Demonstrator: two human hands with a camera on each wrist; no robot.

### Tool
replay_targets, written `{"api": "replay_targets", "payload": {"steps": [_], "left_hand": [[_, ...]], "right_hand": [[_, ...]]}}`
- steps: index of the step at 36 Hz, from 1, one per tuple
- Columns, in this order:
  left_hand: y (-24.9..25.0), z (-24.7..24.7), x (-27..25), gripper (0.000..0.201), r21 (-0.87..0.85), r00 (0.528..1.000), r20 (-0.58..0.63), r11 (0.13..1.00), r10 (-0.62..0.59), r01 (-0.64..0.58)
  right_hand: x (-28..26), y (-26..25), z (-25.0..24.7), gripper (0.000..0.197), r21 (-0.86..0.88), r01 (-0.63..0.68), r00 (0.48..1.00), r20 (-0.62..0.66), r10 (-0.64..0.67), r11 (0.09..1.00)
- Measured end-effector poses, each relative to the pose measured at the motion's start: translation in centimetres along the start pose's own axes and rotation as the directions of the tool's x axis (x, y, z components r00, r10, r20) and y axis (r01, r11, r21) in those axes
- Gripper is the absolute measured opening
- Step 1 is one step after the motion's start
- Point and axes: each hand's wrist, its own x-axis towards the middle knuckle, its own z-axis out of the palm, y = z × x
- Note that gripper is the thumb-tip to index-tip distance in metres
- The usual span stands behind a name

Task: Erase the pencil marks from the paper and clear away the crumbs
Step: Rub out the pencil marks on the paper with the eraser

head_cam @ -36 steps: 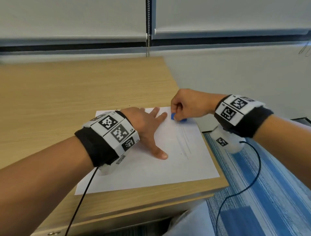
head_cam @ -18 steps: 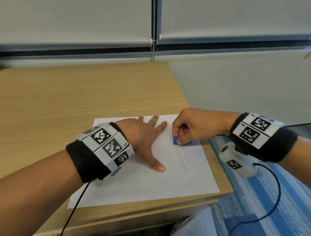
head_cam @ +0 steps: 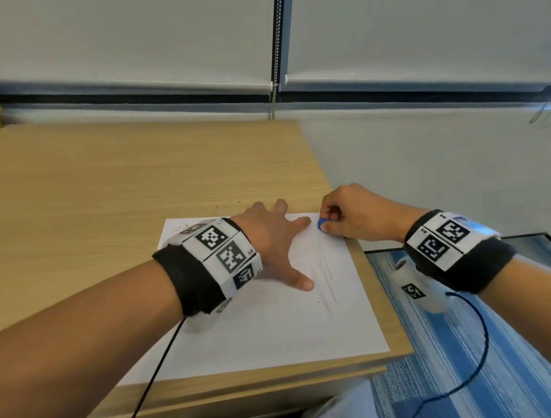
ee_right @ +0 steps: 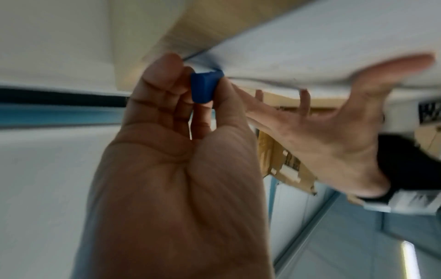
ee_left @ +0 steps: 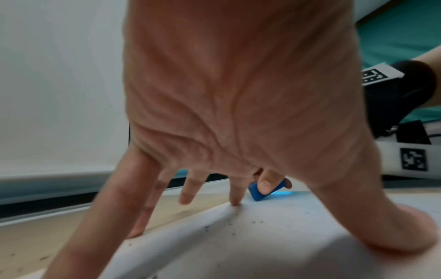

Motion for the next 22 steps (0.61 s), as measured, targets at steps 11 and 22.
{"api": "replay_targets", "payload": {"steps": [11,22], "left_hand": [[-0.4,0.2,1.2,0.124,-0.016,0.996,0.09,1.0,-0.014,0.015],[-0.3,-0.2,0.9,0.124,0.018,0.996,0.083,1.0,-0.011,0.01]], "right_hand": [[-0.2,-1.3,-0.4,0.008,0.014,0.145,0.969,0.201,-0.145,0.989],[0.0,-1.5,0.0,0.009,0.074,0.15,0.953,0.257,-0.164,0.986]]}}
